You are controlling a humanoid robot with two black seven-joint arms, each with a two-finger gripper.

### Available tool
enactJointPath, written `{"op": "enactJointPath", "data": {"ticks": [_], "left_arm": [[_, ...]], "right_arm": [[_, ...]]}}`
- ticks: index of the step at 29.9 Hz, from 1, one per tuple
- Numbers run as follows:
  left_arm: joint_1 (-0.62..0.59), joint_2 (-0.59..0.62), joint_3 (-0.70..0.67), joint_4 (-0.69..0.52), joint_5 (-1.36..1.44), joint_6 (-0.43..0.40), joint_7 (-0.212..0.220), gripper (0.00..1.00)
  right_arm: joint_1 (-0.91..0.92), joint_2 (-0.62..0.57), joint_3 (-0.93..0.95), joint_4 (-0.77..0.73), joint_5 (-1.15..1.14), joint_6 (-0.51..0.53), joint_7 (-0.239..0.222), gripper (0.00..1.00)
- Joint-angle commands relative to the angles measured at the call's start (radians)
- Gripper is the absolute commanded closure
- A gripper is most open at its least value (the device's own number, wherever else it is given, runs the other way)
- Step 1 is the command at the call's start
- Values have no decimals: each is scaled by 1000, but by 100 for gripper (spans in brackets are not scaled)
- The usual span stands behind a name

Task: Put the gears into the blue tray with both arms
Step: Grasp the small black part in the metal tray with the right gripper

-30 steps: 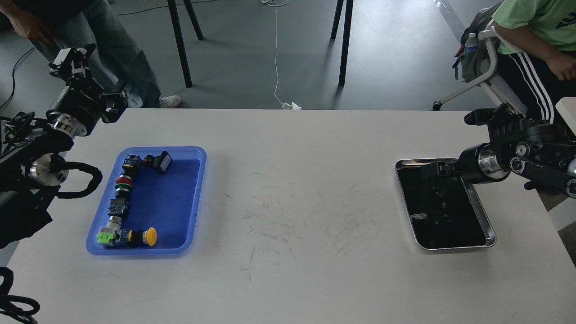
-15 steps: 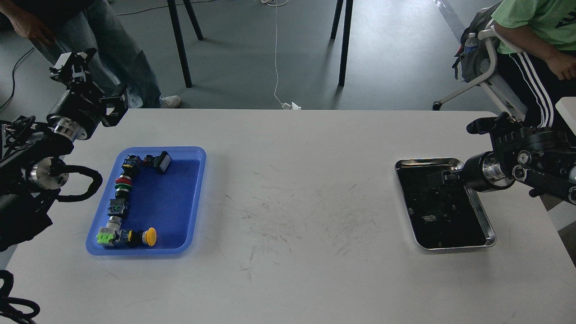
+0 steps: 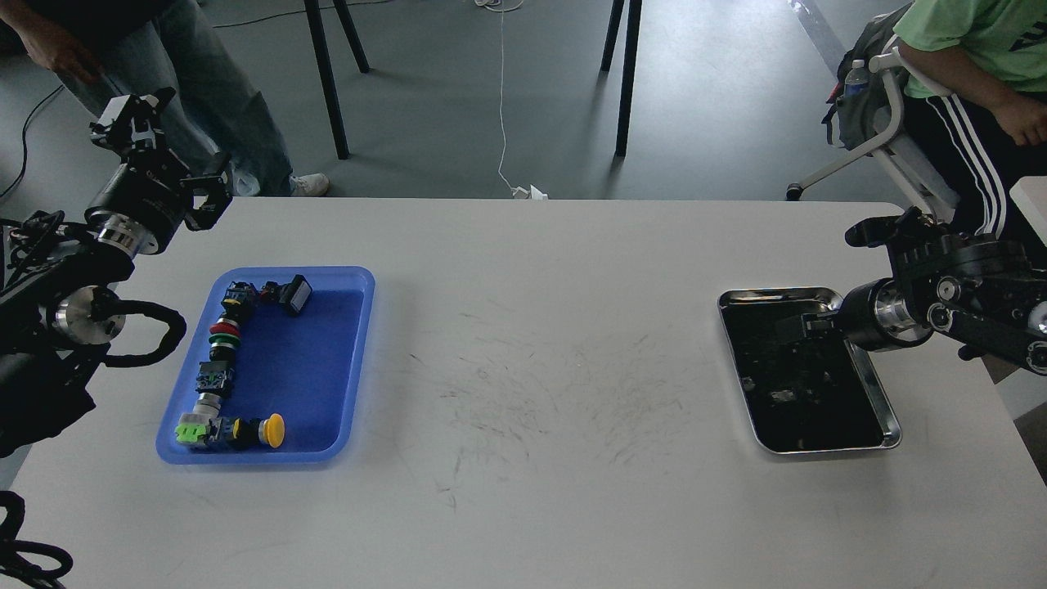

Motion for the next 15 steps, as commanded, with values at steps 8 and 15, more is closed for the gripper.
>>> {"op": "enactJointPath", "data": {"ticks": [8, 15], "left_arm": [[5, 0, 0, 0, 0, 0, 0, 2], [5, 2, 0, 0, 0, 0, 0, 2]], "right_arm": [[-14, 30, -1, -11, -2, 0, 0, 10], [-17, 42, -1, -21, 0, 0, 0, 17]]}}
